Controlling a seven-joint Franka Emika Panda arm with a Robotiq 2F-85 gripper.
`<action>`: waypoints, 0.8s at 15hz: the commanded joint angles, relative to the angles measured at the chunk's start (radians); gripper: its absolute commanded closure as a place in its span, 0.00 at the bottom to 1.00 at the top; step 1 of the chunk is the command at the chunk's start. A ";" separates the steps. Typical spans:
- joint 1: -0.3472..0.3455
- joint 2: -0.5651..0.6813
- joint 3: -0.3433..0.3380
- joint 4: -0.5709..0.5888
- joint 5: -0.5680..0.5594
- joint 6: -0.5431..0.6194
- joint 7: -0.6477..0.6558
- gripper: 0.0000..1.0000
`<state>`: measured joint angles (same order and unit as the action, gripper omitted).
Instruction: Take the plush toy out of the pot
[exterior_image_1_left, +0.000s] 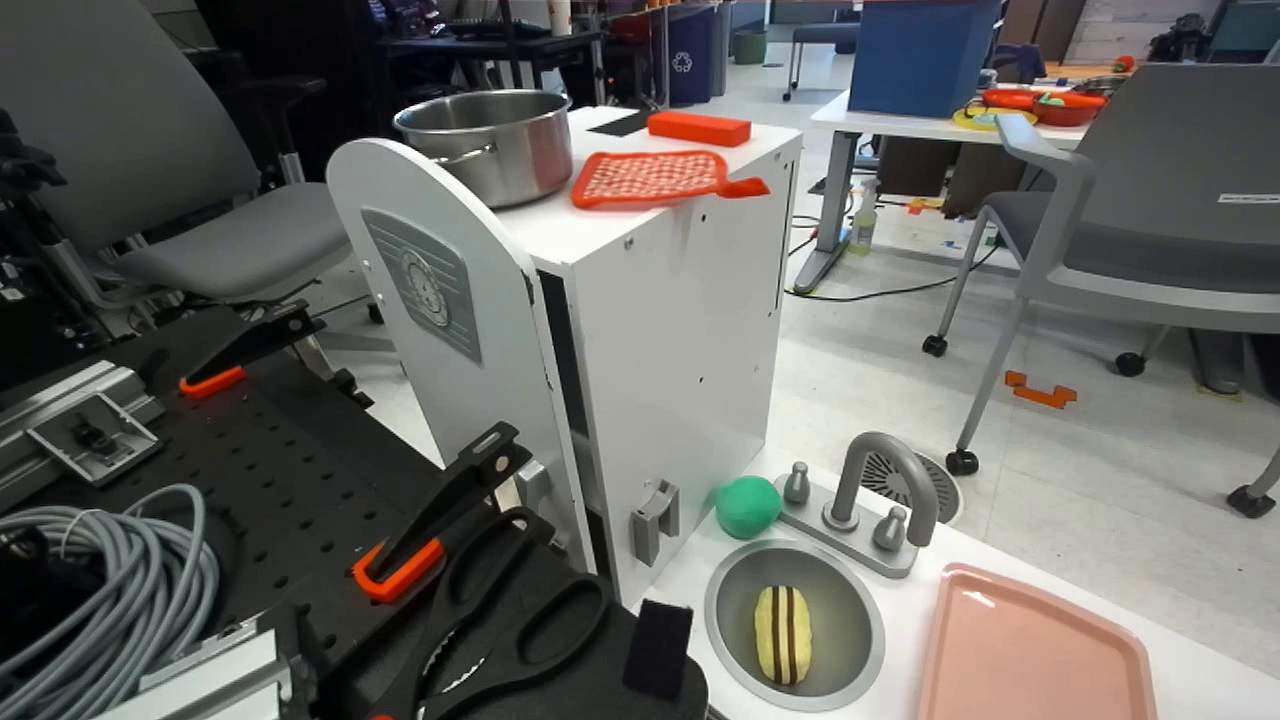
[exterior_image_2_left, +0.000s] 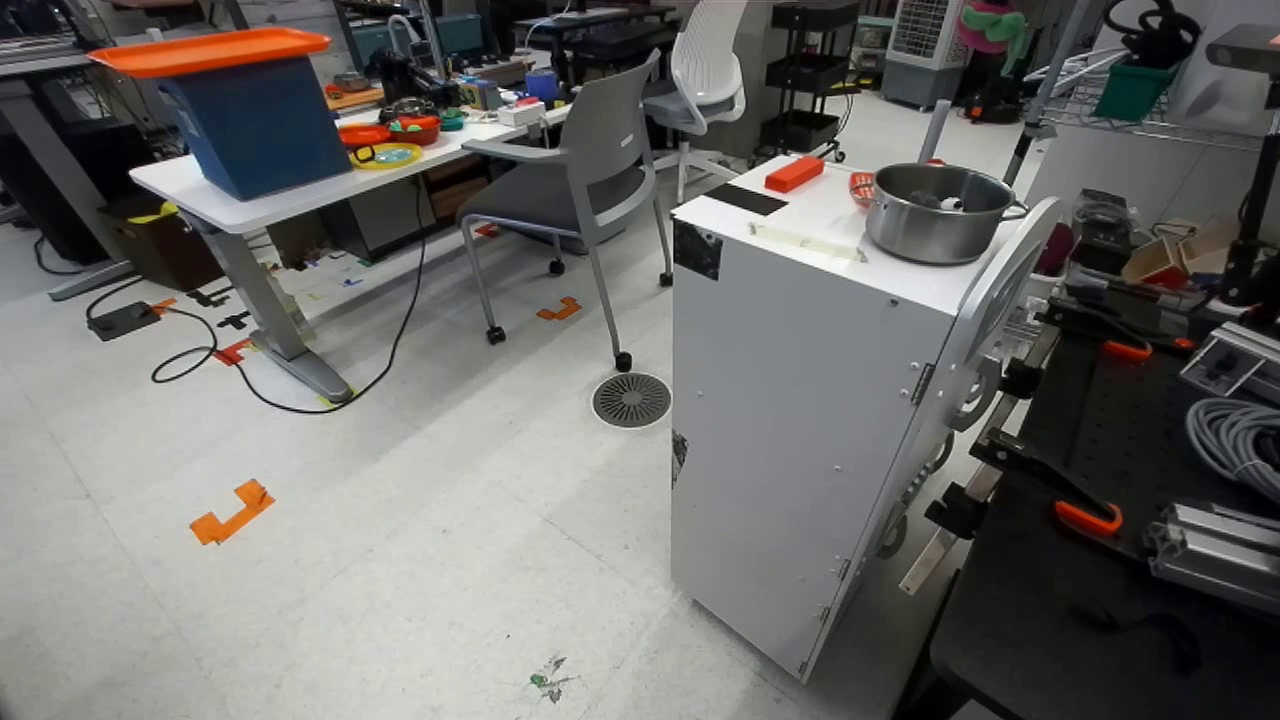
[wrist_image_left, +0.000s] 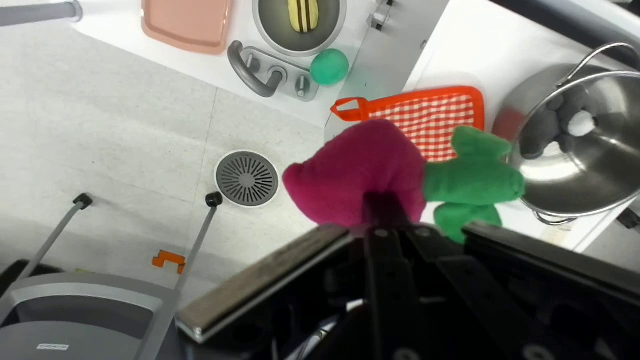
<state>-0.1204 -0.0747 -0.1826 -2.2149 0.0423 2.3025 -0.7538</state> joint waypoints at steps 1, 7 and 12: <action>0.002 0.022 0.017 0.009 -0.027 0.014 0.051 1.00; 0.026 0.054 0.057 0.017 -0.024 0.019 0.021 1.00; 0.032 0.083 0.077 0.033 -0.052 0.027 0.020 1.00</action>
<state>-0.0878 -0.0161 -0.1115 -2.2091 0.0161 2.3183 -0.7324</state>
